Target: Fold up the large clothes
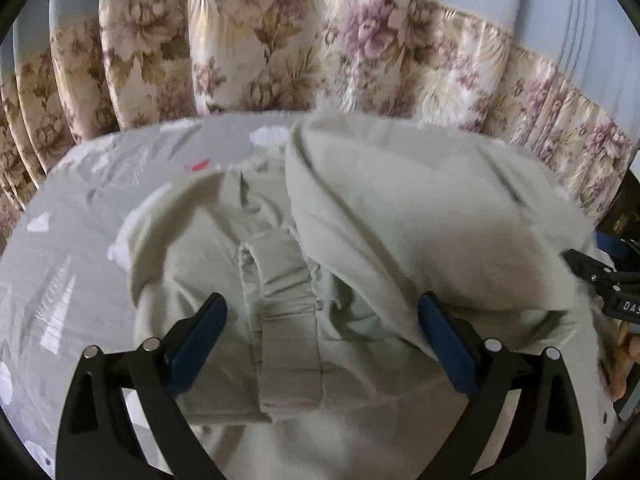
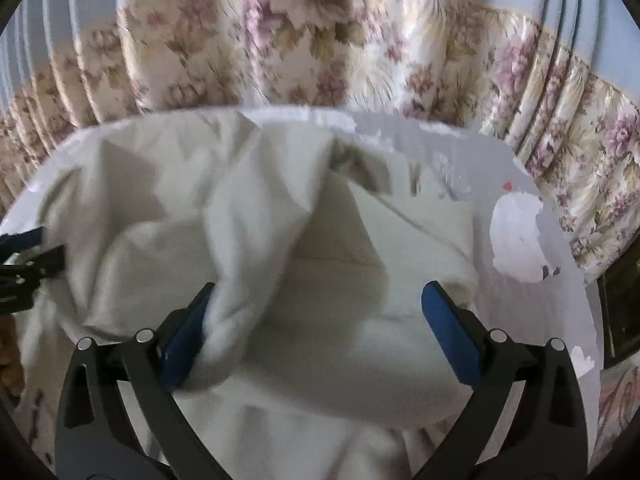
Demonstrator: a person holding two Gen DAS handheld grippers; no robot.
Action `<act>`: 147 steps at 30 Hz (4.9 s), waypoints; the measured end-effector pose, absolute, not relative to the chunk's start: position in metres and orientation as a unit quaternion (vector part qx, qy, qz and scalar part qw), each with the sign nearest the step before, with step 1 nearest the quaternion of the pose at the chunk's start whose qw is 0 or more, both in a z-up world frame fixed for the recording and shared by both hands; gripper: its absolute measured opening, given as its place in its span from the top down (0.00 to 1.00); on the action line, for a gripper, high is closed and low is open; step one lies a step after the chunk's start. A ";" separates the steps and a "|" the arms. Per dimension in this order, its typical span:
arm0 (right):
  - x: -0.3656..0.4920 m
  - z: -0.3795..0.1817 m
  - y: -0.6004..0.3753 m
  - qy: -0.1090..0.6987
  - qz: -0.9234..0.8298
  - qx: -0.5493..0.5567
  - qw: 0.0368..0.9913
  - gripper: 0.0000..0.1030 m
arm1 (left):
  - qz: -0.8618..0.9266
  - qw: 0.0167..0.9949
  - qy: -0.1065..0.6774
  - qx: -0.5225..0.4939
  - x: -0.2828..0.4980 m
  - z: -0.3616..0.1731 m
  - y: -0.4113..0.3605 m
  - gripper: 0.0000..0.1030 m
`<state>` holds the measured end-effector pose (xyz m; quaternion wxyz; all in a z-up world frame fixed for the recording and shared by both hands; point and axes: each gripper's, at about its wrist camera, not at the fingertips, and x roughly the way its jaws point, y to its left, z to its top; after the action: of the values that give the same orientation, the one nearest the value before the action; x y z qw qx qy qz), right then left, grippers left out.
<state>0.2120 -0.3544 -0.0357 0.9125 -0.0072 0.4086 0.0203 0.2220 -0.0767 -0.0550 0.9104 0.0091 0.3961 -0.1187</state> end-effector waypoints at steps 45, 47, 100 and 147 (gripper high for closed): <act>0.258 -0.033 -0.340 0.386 0.059 0.084 0.917 0.03 | -0.098 0.921 0.376 0.006 0.264 -0.038 -0.093 0.03; 0.228 -0.022 -0.333 0.379 0.068 0.062 0.921 0.03 | -0.103 0.925 0.366 0.005 0.242 -0.032 -0.091 0.03; -0.169 -0.036 -0.429 0.322 -0.001 0.060 0.945 0.03 | -0.071 0.936 0.344 0.011 -0.139 -0.068 0.037 0.02; -0.163 -0.005 -0.396 0.307 0.112 0.019 0.945 0.94 | -0.106 0.939 0.327 0.001 -0.120 -0.022 0.024 0.91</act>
<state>-0.1635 -0.3962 -0.0049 0.9448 0.0192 0.3073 0.1116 -0.1203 0.0245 -0.0216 0.9391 0.0007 0.3269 -0.1063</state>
